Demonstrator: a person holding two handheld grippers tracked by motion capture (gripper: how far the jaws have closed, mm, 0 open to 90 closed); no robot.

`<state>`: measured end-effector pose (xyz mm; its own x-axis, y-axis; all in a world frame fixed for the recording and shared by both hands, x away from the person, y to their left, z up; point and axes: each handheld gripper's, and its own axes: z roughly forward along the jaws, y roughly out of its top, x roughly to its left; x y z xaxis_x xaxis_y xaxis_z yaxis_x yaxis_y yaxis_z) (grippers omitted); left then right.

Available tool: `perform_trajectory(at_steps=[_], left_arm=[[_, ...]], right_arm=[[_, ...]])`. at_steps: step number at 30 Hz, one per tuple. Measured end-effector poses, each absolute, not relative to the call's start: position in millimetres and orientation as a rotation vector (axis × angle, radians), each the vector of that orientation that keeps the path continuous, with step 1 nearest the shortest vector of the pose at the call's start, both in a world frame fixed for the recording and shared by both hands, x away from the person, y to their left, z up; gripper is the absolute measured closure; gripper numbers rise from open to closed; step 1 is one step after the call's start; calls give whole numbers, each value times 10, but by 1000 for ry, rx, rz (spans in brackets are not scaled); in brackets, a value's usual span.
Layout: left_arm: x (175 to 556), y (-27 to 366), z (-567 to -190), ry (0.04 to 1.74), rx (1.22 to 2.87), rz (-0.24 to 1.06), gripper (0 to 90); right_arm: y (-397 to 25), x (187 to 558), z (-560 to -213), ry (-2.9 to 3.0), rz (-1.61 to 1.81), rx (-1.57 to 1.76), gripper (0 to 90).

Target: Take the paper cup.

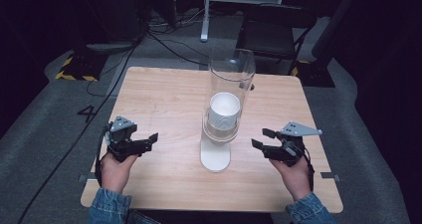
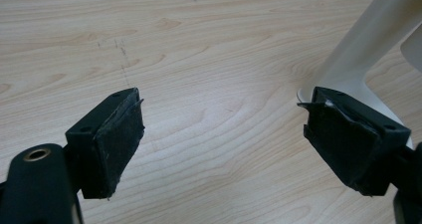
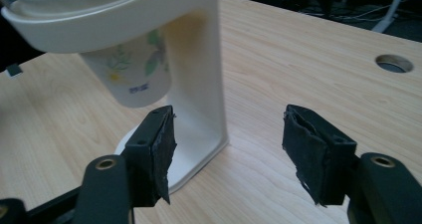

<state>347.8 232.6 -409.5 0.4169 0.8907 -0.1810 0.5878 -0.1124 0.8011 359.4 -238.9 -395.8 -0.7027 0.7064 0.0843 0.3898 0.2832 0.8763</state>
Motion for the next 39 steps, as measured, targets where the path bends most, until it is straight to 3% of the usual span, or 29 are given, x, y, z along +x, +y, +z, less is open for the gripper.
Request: perform_trajectory(at_steps=[21,39], left_arm=[[3478,2327,-4137,1284,1818,426,155],[3505,2305,-4191,1293,1843,413,156]], right_arm=[[-1852,3442,-4118,2363,1430,821,321],[-1462,3739,-4381,2288,1526,862,277]])
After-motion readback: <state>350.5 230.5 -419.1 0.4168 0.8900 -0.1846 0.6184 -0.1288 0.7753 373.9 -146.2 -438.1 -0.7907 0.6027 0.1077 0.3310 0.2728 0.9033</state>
